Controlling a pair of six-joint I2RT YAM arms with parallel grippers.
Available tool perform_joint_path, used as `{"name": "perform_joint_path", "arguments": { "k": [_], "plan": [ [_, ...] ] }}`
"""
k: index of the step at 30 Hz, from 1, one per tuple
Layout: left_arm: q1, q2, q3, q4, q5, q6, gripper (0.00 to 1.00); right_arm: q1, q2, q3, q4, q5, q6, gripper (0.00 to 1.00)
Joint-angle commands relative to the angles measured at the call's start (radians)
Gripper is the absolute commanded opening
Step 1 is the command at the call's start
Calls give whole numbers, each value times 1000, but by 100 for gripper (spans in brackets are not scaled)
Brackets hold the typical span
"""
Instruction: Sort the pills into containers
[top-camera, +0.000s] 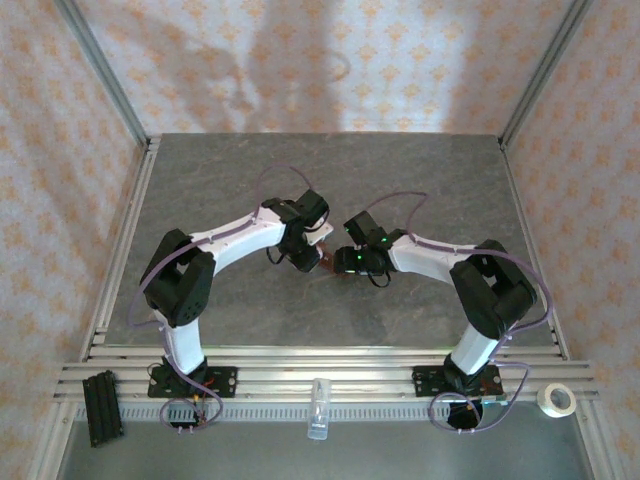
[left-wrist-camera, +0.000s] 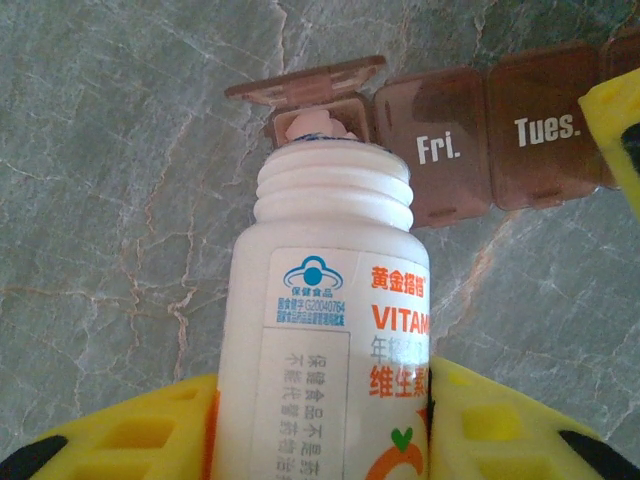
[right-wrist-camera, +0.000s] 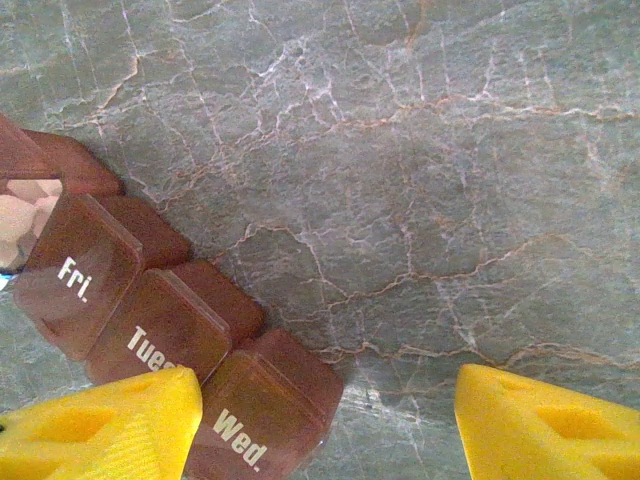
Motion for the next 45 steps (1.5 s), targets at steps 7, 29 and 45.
{"name": "perform_joint_path", "arguments": {
  "k": [7, 29, 45],
  "plan": [
    [-5, -82, -127, 152, 3, -45, 0, 6, 24, -36, -49, 45, 6, 69],
    [-2, -282, -429, 529, 57, -167, 0, 6, 33, -35, -57, 44, 8, 69],
    [7, -384, -574, 734, 95, -171, 0, 6, 31, -33, -63, 47, 13, 68]
  ]
}}
